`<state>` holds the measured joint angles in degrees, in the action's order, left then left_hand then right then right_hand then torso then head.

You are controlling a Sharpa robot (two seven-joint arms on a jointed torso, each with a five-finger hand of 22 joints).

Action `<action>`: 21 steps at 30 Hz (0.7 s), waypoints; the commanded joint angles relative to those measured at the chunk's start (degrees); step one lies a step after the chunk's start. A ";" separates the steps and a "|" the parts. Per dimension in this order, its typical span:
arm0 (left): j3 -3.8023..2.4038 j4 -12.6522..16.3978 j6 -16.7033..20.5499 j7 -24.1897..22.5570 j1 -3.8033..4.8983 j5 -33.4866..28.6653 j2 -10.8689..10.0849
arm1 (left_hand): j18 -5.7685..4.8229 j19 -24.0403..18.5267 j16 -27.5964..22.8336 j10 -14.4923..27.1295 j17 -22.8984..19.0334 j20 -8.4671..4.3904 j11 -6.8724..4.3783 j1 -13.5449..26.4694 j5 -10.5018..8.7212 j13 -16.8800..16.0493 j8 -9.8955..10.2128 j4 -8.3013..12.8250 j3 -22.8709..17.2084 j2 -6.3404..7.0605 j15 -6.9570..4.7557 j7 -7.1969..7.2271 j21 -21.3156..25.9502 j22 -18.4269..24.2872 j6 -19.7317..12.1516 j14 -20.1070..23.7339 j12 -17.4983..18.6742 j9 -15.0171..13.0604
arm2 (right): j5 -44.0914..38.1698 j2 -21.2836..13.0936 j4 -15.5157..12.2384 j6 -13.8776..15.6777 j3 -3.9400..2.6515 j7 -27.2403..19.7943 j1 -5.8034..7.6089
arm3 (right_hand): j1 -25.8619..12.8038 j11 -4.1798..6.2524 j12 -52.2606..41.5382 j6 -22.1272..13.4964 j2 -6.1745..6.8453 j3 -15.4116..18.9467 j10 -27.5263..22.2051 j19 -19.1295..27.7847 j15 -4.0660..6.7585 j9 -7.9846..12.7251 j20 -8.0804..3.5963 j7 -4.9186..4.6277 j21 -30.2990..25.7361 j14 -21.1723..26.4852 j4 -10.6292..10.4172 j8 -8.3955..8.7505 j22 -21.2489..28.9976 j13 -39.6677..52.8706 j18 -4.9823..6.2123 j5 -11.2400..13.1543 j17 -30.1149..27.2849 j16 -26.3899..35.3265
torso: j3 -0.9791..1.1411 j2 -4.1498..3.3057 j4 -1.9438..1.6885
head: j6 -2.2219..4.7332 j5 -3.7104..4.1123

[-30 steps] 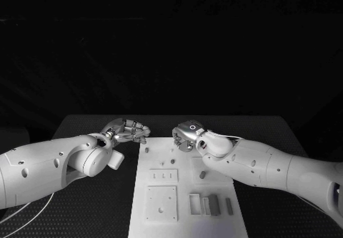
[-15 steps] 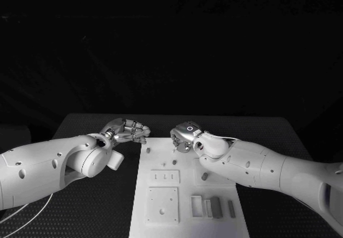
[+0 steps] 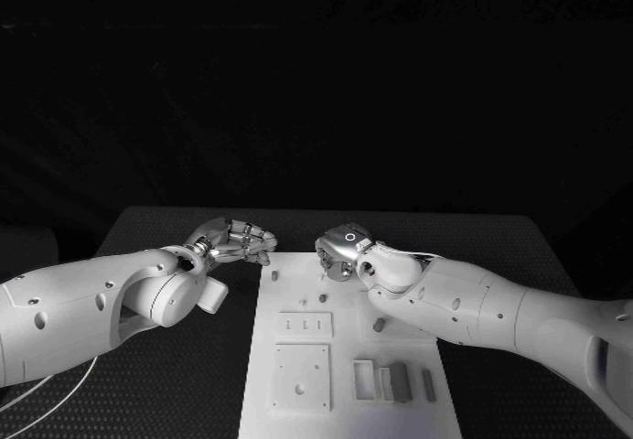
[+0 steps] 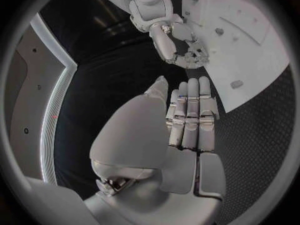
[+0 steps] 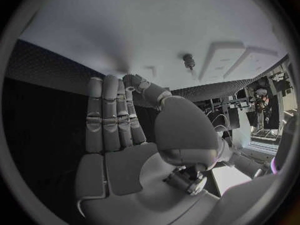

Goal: Assemble the parts on the task board

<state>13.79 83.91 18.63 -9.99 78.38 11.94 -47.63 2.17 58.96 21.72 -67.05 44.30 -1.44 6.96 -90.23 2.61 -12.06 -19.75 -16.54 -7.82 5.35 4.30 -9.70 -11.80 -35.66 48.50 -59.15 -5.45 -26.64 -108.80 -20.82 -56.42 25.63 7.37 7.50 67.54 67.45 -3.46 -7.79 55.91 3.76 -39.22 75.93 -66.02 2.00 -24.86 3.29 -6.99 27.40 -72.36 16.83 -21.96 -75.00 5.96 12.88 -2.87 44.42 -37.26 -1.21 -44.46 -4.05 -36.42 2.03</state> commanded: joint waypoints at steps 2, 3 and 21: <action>-0.05 0.13 -0.06 -0.65 0.14 -0.19 0.07 | 0.29 -0.02 -0.32 0.20 0.09 -0.02 0.17 0.36 0.25 -0.08 0.30 -0.04 0.40 0.27 -0.06 -0.35 0.19 -0.09 -0.26 -0.17 0.41 -0.09 | -1.61 0.23 0.23 -0.59 -0.03 0.30 0.01 | 0.67 -0.10 -0.04 0.42 -0.02 -0.43 0.42 0.22 0.43 -0.07 -0.34 -0.14 0.29 -0.14 -0.01 -0.17 -1.40 1.47 2.12 -0.02 0.10 -0.24 | 0.01 0.00 0.10 | 0.00 0.02; -0.05 0.12 -0.08 -0.65 0.14 -0.19 0.09 | 0.29 -0.02 -0.33 0.20 0.10 -0.02 0.17 0.37 0.25 -0.08 0.31 -0.04 0.40 0.27 -0.06 -0.35 0.19 -0.09 -0.26 -0.18 0.42 -0.09 | -1.61 0.26 0.24 -0.62 -0.03 0.28 0.01 | 0.67 -0.10 -0.04 0.43 -0.02 -0.44 0.42 0.23 0.42 -0.07 -0.34 -0.14 0.30 -0.14 -0.02 -0.17 -1.40 1.48 2.12 -0.02 0.10 -0.24 | 0.01 0.00 0.10 | 0.00 0.02; -0.05 0.09 -0.19 -0.46 0.22 -0.19 0.02 | 0.29 -0.01 -0.46 0.26 0.23 -0.02 0.21 0.49 0.24 -0.12 0.42 -0.05 0.46 0.36 -0.05 -0.43 0.25 -0.14 -0.39 -0.21 0.58 -0.12 | 3.11 0.55 1.65 -0.63 -0.02 -0.57 0.01 | -1.13 -3.89 4.20 -9.14 5.78 -0.61 -10.60 2.26 -2.90 2.30 0.70 -4.28 0.35 1.61 -0.75 5.39 -1.16 -1.29 2.12 0.03 0.29 0.81 | -0.03 -0.03 0.06 | -0.07 0.07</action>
<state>13.79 83.88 18.62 -9.93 78.48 11.94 -47.66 2.16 58.96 21.50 -67.05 44.49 -1.44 6.96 -90.06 2.61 -12.13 -19.46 -16.67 -7.69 5.52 4.30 -9.91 -11.80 -35.73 48.29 -59.15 -5.22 -26.69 -106.67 -20.26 -54.80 25.02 7.35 6.80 67.55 66.42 -7.10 -3.64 47.14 9.02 -39.93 65.77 -63.84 -0.54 -22.62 3.80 -11.22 27.62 -70.62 16.26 -16.77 -74.97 4.76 12.94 -2.90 44.69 -36.64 -1.21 -44.48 -3.98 -36.45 2.11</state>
